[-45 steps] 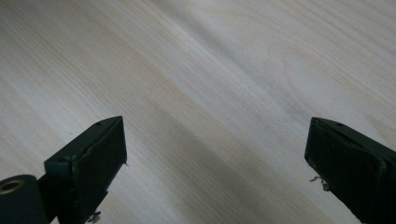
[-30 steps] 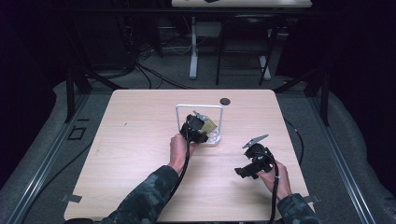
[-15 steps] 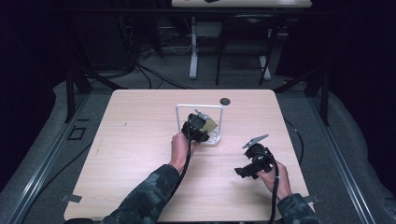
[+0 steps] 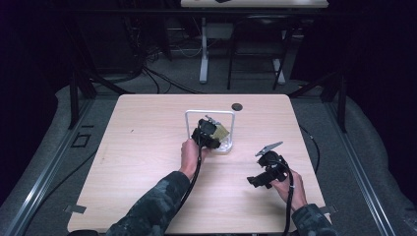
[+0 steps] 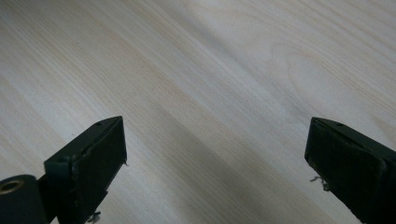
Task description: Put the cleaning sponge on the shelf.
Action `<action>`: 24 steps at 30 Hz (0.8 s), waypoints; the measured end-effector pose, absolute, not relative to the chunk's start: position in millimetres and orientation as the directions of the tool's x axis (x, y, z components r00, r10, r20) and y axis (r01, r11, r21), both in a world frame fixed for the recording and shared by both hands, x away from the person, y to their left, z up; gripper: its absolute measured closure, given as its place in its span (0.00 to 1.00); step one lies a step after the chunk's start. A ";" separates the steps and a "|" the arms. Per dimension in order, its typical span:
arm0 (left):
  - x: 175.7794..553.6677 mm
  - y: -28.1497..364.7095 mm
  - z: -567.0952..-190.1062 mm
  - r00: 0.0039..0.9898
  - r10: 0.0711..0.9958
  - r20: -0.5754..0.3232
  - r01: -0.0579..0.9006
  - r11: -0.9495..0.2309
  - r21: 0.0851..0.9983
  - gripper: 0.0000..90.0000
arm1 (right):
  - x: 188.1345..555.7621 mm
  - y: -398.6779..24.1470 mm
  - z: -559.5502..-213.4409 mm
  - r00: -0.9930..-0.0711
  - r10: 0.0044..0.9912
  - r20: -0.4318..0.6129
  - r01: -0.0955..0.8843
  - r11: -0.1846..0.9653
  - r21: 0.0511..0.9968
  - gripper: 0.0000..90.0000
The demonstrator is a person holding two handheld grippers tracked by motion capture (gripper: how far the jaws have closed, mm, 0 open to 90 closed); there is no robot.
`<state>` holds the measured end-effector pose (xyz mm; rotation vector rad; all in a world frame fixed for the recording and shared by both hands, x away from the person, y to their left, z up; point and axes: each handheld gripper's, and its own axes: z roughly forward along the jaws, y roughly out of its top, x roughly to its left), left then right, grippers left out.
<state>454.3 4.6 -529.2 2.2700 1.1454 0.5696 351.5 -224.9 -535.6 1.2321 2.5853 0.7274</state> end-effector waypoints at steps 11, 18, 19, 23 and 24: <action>454.7 2.2 -531.2 0.552 0.824 0.125 0.605 -0.499 0.621 0.47 | 351.0 -224.6 -535.7 -0.636 0.771 0.041 0.677 0.531 0.510 0.05; 455.4 1.6 -531.7 0.554 0.821 0.138 0.600 -0.508 0.618 0.46 | 351.1 -224.6 -535.9 -0.635 0.771 0.042 0.678 0.530 0.509 0.05; 455.4 0.8 -532.2 0.554 0.821 0.141 0.600 -0.510 0.616 0.45 | 351.3 -224.7 -536.0 -0.636 0.771 0.043 0.678 0.531 0.509 0.05; 455.1 -2.2 -535.2 0.574 0.808 0.134 0.606 -0.528 0.594 0.40 | 351.3 -224.7 -536.0 -0.636 0.771 0.042 0.679 0.532 0.506 0.05; 454.6 -2.9 -535.7 0.576 0.807 0.129 0.611 -0.530 0.589 0.38 | 351.4 -224.8 -536.1 -0.636 0.771 0.043 0.679 0.532 0.506 0.05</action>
